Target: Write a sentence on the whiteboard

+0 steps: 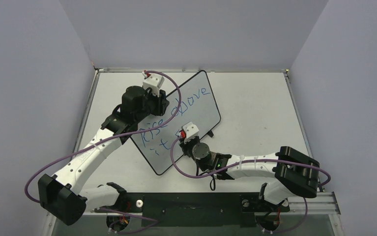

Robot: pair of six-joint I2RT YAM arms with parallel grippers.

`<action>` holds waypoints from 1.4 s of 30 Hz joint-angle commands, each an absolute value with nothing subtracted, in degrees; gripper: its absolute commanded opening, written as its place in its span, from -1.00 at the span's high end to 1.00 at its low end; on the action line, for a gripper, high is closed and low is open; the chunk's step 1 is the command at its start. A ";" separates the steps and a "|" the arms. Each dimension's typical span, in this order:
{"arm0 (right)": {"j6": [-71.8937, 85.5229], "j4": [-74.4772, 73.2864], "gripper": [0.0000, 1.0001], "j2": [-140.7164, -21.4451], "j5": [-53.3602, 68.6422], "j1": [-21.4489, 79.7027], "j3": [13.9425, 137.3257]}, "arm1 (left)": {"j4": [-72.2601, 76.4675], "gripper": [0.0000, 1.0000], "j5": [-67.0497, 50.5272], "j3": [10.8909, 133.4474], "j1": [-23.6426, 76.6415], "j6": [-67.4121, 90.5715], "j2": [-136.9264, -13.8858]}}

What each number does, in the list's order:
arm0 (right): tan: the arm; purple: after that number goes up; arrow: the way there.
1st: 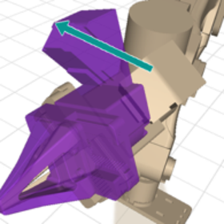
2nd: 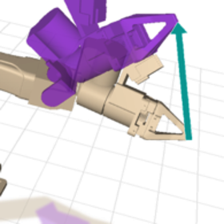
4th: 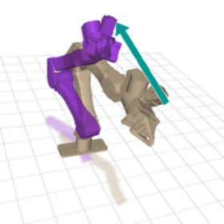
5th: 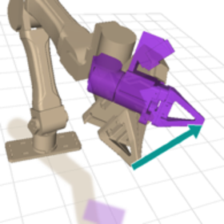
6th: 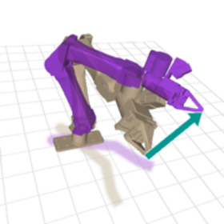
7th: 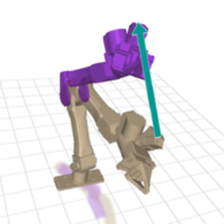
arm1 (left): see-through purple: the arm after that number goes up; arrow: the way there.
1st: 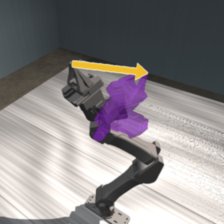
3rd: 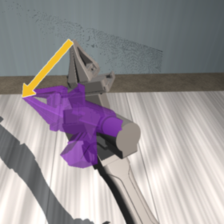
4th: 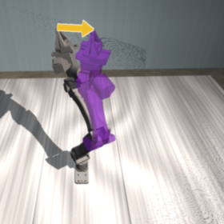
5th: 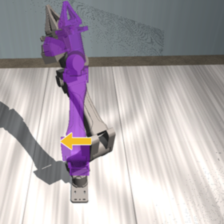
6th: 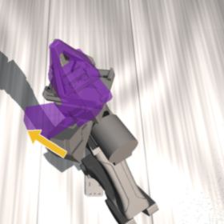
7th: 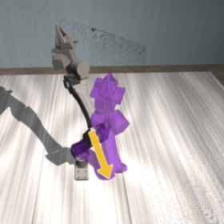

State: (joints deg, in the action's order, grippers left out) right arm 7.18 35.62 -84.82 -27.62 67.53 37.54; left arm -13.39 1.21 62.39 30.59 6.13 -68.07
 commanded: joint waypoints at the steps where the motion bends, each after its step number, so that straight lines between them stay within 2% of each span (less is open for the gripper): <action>1: 8.04 35.43 1.00 -84.46 -28.97 66.84 37.78 | -7.56 1.00 1.79 64.71 30.59 5.62 -66.29; 24: 4.17 32.92 1.00 -85.04 -28.01 64.29 45.62 | -7.54 1.00 1.67 64.70 30.59 5.66 -66.18; 42: 8.86 34.13 1.00 -84.62 -28.07 64.42 39.03 | -7.47 1.00 1.23 64.72 30.59 5.87 -65.46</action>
